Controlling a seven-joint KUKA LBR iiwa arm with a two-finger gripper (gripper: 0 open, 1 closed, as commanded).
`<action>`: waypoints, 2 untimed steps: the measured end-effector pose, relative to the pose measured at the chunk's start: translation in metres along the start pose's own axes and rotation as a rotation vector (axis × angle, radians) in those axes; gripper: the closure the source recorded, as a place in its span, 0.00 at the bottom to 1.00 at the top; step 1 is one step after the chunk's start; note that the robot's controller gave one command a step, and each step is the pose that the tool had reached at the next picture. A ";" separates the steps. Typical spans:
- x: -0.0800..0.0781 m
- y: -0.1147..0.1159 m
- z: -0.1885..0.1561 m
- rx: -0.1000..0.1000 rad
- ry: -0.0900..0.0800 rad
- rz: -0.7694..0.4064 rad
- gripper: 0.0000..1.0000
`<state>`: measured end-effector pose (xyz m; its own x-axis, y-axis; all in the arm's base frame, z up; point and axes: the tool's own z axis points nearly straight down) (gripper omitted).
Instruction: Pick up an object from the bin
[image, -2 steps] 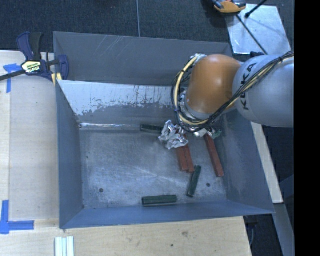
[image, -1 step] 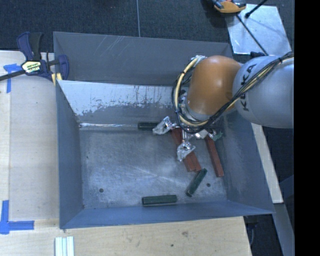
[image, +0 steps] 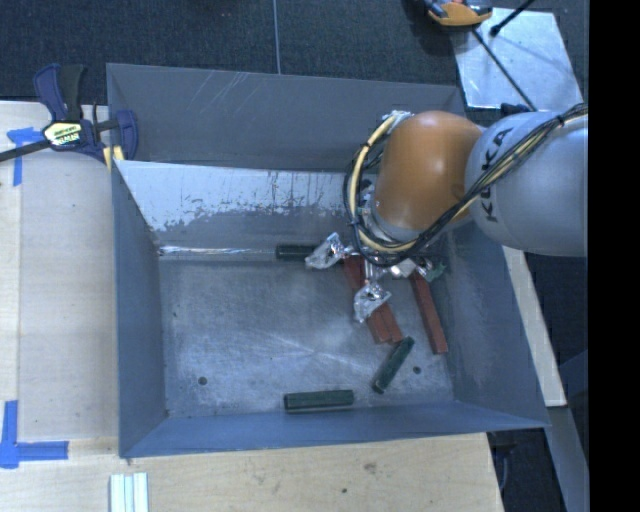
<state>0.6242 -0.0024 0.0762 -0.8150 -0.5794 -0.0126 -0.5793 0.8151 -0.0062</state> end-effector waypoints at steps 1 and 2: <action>0.027 -0.016 -0.040 -0.010 0.012 -0.071 0.00; 0.040 -0.019 -0.051 0.003 0.002 -0.276 0.00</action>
Offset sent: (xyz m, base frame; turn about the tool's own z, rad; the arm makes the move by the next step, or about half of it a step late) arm -0.0441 -0.0381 -0.0055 -0.5541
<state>0.6019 -0.0409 0.1272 -0.6264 -0.7795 -0.0081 -0.7794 0.6264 -0.0119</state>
